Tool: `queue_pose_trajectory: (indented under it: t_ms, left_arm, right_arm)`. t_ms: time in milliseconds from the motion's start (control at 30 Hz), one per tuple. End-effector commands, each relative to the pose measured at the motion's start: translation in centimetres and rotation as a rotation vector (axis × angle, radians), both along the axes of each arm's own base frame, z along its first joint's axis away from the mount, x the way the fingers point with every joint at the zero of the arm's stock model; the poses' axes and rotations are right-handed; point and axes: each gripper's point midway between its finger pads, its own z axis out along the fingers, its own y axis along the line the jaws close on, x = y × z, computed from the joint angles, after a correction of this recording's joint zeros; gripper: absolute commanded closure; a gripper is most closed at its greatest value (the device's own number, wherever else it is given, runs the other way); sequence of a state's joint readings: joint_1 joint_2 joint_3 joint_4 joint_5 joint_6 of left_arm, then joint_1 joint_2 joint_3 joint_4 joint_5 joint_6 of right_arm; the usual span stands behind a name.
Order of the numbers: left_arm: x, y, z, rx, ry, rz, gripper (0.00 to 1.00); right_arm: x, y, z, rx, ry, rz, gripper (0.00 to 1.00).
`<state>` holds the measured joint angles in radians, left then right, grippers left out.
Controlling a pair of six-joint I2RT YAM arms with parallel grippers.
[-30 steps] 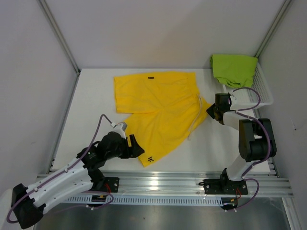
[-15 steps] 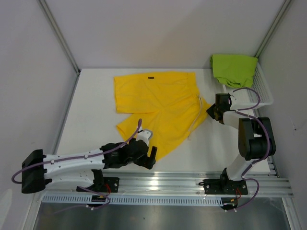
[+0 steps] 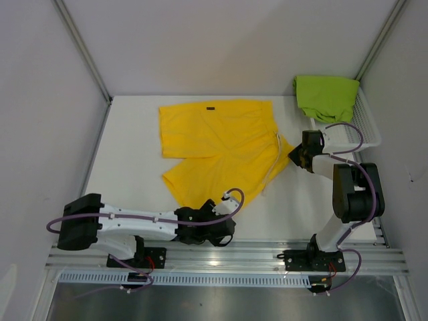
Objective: Fold and stack the shorts
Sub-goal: Fold the shorts
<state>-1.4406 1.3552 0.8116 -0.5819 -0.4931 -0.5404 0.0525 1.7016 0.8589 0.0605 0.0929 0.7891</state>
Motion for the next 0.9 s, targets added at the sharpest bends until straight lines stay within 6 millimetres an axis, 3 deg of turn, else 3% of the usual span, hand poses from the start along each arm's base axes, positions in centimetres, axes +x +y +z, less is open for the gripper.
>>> queue_pose_trajectory:
  t_ms: [0,300,533,800,867]
  left_arm:
    - [0.3,0.0,-0.3,0.031,-0.022,-0.033,0.29]
    - [-0.1,1.0,-4.3,0.142,0.025,-0.033,0.36]
    - [1.5,2.4,-5.3,0.133,0.046,0.053,0.47]
    - [1.3,2.1,-7.1,0.114,0.137,0.047,0.64]
    - [1.0,1.8,-7.5,0.104,0.154,0.029,0.76]
  right_arm:
    - [1.4,0.0,1.0,0.015,-0.043,-0.004,1.0]
    - [1.4,-0.1,0.9,0.022,-0.043,-0.007,1.0]
    - [1.4,-0.1,0.8,0.022,-0.043,-0.005,1.0]
    - [1.3,-0.2,0.8,0.027,-0.039,-0.006,1.0]
    - [1.2,-0.1,0.9,0.029,-0.038,-0.004,1.0]
